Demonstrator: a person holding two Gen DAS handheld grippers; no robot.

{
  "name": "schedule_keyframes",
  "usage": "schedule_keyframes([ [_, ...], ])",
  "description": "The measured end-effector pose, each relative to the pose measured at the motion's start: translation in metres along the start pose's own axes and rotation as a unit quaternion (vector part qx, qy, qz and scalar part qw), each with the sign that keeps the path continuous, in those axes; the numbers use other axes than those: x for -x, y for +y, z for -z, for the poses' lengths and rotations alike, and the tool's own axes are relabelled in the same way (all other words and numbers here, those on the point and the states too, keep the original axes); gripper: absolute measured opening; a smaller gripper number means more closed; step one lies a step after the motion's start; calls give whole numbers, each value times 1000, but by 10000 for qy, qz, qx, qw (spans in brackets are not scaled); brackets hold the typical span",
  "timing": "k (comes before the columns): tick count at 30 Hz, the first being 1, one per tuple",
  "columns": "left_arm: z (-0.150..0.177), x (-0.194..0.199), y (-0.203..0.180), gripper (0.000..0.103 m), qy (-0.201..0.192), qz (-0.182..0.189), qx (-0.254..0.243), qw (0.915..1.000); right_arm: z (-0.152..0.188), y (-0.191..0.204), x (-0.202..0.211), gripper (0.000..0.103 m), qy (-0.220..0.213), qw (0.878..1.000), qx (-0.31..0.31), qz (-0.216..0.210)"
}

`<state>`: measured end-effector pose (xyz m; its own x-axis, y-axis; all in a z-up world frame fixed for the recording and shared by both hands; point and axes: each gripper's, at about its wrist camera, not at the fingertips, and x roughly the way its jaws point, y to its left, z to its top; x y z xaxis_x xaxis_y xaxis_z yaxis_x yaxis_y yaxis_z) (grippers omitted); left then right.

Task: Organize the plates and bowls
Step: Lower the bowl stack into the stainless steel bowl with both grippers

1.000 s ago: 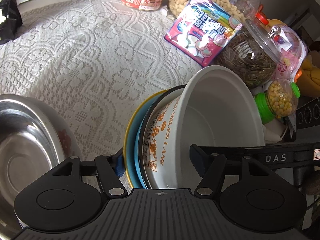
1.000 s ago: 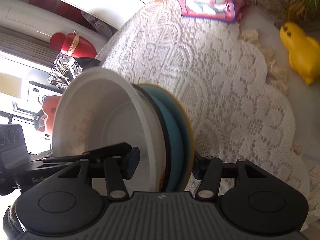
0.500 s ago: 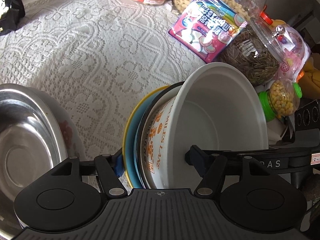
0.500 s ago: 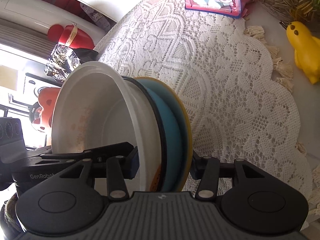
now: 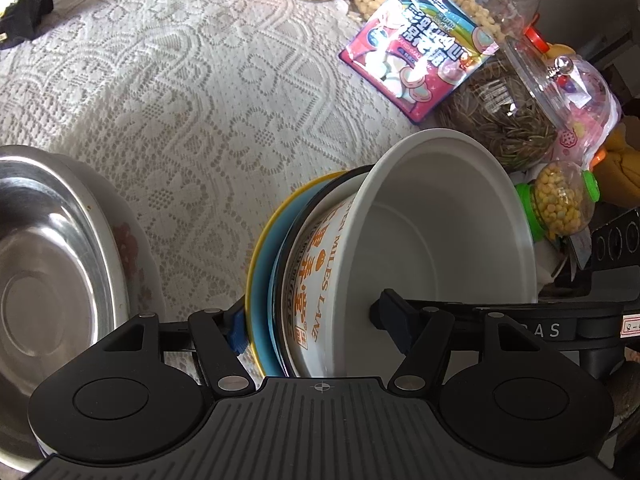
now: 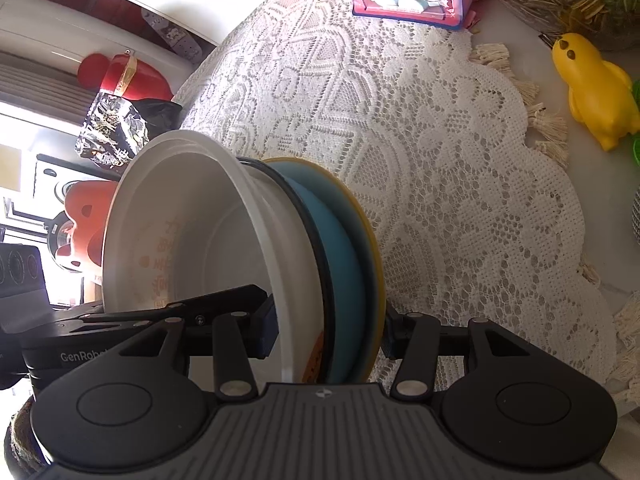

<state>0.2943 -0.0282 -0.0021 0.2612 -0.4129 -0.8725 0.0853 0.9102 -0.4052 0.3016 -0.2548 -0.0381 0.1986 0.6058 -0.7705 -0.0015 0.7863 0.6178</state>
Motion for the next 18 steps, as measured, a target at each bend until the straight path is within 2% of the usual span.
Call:
schedule_keyframes([
  [8,1,35,5,69,-261,-18,10,9997,4,32,11,50,-213,9996,178,-48],
  [12,6,70,16,69,-495,-88,15,9987,6,71,13,50,-290,9980,556,-111],
  [18,17,129,64,69,-846,-290,275,9956,9,145,-10,50,-157,9926,1178,-243],
])
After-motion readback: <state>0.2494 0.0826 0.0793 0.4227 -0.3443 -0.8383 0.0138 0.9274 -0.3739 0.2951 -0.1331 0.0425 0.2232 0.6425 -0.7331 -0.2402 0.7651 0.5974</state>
